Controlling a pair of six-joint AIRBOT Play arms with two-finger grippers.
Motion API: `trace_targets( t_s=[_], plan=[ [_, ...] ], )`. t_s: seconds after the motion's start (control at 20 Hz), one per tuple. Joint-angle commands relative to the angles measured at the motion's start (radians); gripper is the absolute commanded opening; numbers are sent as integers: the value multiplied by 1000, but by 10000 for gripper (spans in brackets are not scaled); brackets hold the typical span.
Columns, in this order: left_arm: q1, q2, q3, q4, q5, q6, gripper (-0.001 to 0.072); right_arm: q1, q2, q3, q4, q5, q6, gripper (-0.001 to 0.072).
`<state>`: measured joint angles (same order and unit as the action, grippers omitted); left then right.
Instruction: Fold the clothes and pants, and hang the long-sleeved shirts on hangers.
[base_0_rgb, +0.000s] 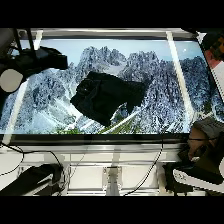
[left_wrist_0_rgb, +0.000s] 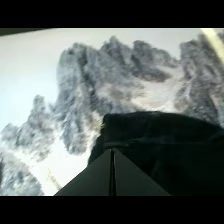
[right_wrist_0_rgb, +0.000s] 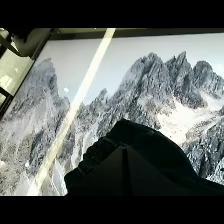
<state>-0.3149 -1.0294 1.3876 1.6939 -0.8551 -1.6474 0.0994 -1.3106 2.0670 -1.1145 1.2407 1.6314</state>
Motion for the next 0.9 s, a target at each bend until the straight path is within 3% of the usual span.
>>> trace_targets(
  t_s=[0.0, 0.1, 0.45, 0.6, 0.85],
  plan=[
    [106, 8, -35, -7, -55, 14, 34, 1, -7, 0, 0, -21, 3, 17],
    [174, 15, -84, -77, -55, 44, 34, 0, -25, -18, 46, 44, 2, 13],
    [395, 53, -347, -357, -59, 269, 34, -108, -126, -132, 357, 250, -96, 10],
    [439, 71, -448, -477, -59, 384, 34, -170, -151, -219, 377, 277, -109, 10],
    [443, 69, -535, -494, -48, 460, 34, -197, -232, -372, 332, 388, -196, 12]
  ],
)
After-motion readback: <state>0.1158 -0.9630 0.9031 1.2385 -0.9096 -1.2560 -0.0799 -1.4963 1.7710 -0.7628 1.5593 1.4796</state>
